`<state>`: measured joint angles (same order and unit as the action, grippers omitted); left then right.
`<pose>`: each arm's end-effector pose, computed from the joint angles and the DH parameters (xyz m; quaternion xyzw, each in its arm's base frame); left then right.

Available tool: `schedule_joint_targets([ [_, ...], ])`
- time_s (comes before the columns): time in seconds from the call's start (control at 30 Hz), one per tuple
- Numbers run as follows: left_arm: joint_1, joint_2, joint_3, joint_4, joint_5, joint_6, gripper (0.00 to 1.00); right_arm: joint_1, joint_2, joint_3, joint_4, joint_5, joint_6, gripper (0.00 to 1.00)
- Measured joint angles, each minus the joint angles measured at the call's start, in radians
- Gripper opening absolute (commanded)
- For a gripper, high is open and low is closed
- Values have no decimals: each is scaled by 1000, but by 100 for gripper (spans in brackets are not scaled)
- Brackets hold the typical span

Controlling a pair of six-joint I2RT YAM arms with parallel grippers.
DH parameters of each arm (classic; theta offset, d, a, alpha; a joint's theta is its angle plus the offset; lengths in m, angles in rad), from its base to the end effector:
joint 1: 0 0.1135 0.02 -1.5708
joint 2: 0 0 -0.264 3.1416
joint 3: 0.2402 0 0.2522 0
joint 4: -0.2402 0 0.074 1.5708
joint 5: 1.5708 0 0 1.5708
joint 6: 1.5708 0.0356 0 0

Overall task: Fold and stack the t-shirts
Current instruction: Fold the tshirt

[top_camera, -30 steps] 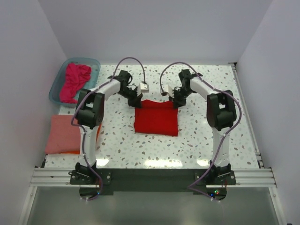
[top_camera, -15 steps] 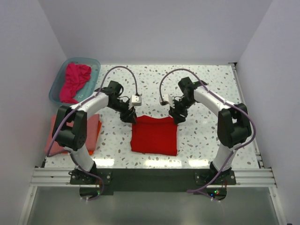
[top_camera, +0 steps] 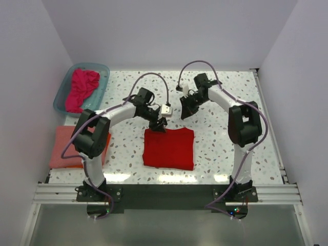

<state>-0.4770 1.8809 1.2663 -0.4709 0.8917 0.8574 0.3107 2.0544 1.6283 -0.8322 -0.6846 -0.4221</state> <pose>0.3251 -0.1992 0.1874 0.6233 0.6239 -0.3701 0.2920 0.3948 0.1504 0.2040 -0.3821 0.8500 0.3229 0.1648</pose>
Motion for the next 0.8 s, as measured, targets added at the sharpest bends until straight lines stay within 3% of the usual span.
schedule_joint_targets([
  [0.33,-44,114,53,5,-10,2,43,3,117,50,66,-42,163,5],
  [0.4,-50,130,71,-4,-11,10,35,3,119,51,69,-45,171,5],
  [0.43,-53,137,78,-7,-13,16,23,3,119,52,70,-46,173,5],
  [0.53,-56,148,84,-15,-14,26,6,3,119,55,71,-60,175,5],
  [0.63,-61,148,85,-23,-14,30,0,7,122,56,71,-77,174,5],
  [0.8,-68,138,83,-35,-19,52,0,26,156,71,68,-125,170,4],
])
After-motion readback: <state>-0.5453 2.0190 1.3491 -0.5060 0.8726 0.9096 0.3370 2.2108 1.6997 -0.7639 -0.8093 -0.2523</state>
